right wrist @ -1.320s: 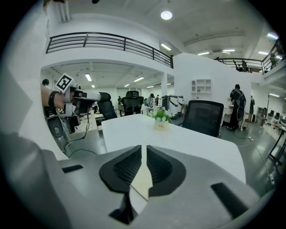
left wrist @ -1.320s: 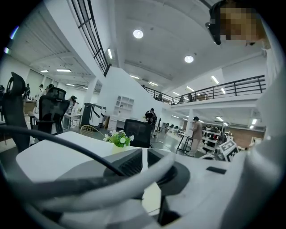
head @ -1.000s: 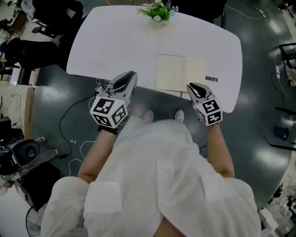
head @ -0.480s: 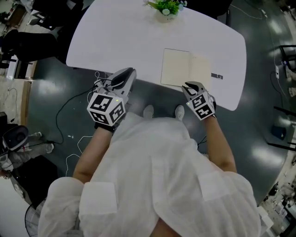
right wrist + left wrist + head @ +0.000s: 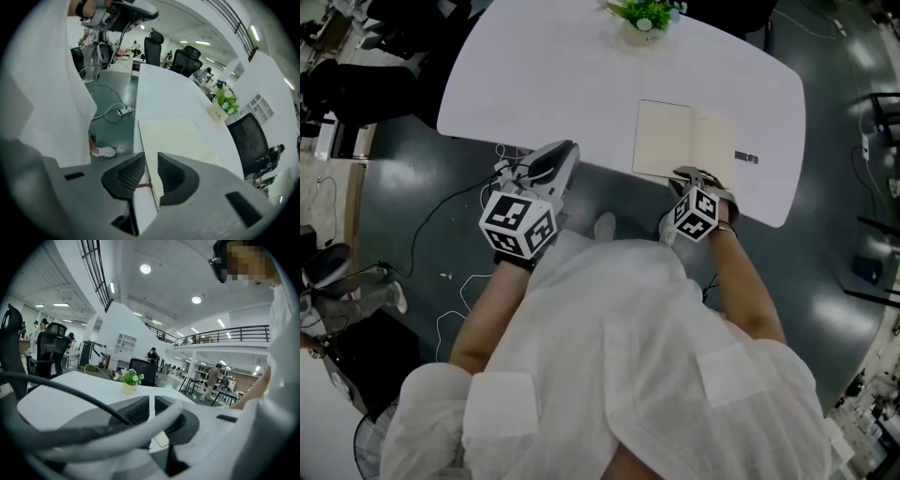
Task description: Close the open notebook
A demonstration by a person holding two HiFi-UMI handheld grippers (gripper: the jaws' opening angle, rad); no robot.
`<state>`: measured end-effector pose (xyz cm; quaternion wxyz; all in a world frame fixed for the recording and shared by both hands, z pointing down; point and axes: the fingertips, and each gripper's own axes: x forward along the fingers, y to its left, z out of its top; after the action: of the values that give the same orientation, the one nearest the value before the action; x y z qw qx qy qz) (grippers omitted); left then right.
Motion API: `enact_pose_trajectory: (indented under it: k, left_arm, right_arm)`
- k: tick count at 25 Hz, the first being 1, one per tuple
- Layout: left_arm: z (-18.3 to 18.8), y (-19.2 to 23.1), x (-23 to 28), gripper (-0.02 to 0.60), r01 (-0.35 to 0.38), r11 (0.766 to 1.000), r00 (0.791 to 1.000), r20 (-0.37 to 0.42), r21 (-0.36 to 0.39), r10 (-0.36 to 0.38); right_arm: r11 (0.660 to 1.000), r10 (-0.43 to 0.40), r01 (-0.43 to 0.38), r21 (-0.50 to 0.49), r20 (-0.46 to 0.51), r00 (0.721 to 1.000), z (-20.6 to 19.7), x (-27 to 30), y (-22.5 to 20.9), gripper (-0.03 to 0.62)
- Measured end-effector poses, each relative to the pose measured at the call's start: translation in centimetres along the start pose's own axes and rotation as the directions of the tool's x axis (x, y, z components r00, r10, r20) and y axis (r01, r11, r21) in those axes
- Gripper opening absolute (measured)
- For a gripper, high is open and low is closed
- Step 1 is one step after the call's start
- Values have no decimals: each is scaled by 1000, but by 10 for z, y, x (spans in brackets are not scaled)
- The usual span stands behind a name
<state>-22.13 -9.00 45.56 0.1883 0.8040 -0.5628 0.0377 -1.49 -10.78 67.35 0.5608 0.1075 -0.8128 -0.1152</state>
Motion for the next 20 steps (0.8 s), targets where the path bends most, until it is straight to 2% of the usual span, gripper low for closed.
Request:
enact_pose_trajectory:
  k: [5, 8, 13, 20]
  left_arm:
    - [-2, 0, 1, 31, 2, 1000, 1000, -11, 2, -2]
    - [-2, -1, 1, 31, 2, 1000, 1000, -12, 4, -2]
    - [-4, -2, 0, 31, -2, 1000, 1000, -20, 5, 2]
    - [-4, 3, -1, 31, 0, 1000, 1000, -27, 9, 0]
  right_arm:
    - [993, 15, -24, -116, -82, 997, -9, 14, 10, 97]
    - [983, -26, 5, -183, -113, 993, -16, 20, 9, 100]
    - [948, -91, 42, -315, -142, 986, -19, 25, 10, 101]
    - [930, -161, 95, -354, -162, 974, -17, 32, 7, 103]
